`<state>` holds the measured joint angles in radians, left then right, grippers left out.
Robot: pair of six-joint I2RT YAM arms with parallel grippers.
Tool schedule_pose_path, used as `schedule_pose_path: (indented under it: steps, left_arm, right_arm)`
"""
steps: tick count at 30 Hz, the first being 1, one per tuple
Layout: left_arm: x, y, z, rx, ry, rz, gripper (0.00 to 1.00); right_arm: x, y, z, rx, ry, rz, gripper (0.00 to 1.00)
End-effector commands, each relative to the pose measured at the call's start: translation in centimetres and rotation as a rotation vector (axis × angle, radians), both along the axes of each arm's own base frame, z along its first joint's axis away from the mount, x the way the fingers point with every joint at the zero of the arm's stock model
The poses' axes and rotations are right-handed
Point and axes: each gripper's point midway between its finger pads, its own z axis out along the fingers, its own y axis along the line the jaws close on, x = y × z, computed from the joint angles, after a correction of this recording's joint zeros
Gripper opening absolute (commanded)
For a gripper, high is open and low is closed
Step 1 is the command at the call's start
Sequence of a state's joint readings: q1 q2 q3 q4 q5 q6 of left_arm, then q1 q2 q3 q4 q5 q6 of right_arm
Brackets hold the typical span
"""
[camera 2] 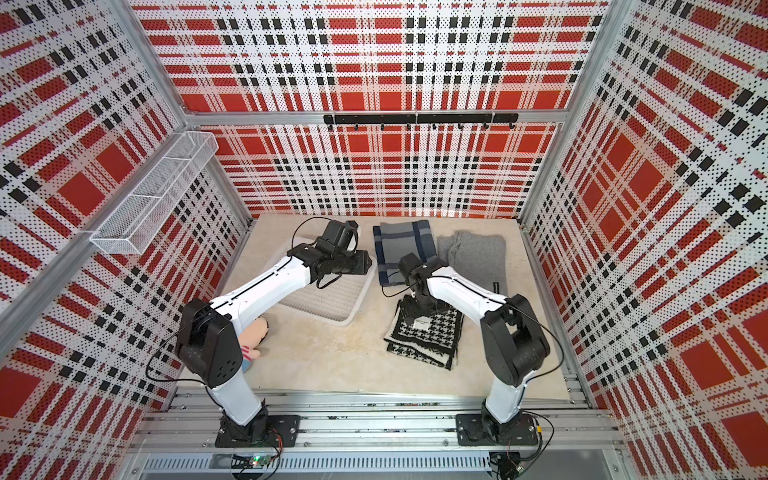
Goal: Put the folded scarf in the basket
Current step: Pick up the scarf at the center of the board.
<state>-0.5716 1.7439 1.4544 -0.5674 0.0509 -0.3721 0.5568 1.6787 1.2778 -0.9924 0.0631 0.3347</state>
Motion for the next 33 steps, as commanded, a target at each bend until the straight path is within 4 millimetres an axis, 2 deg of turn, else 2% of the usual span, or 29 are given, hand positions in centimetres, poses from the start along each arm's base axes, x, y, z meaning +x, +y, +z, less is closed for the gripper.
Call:
schedule_pose_path:
  steps: [1, 4, 7, 12, 16, 19, 24, 29, 33]
  left_arm:
    - [-3.6, -2.8, 0.4, -0.051, 0.008, -0.155, 0.47]
    - [-6.5, -5.2, -0.6, -0.052, 0.037, -0.257, 0.51]
    - [-8.8, -7.2, -1.3, -0.056, 0.069, -0.317, 0.54]
    - [-11.9, -8.9, -2.9, -0.015, 0.117, -0.368, 0.57]
    - [-13.5, -9.2, -6.6, 0.059, 0.207, -0.376, 0.63]
    - [-12.7, -8.6, -8.8, 0.132, 0.241, -0.285, 0.67]
    - [-10.7, -9.0, -9.9, 0.167, 0.230, -0.238, 0.73]
    - [-11.0, -10.0, -11.4, 0.119, 0.314, -0.273, 0.77]
    - [-10.7, -10.3, -11.8, 0.051, 0.348, -0.295, 0.79]
  right_arm:
    - [-1.1, -3.2, 2.1, 0.148, -0.015, -0.262, 0.92]
    - [-2.5, -6.9, 1.9, 0.271, 0.026, -0.496, 0.93]
    - [-3.4, -8.7, 1.2, 0.357, 0.091, -0.612, 0.93]
    - [-3.5, -10.1, 0.7, 0.343, 0.107, -0.652, 0.93]
    - [-4.1, -10.4, -0.5, 0.334, 0.145, -0.654, 0.93]
    - [-4.4, -10.5, -1.1, 0.329, 0.152, -0.642, 0.92]
    - [-4.7, -10.7, -2.0, 0.327, 0.156, -0.645, 0.93]
    - [-4.6, -10.4, -2.8, 0.346, 0.165, -0.647, 0.93]
    - [-4.6, -10.3, -3.8, 0.354, 0.175, -0.643, 0.92]
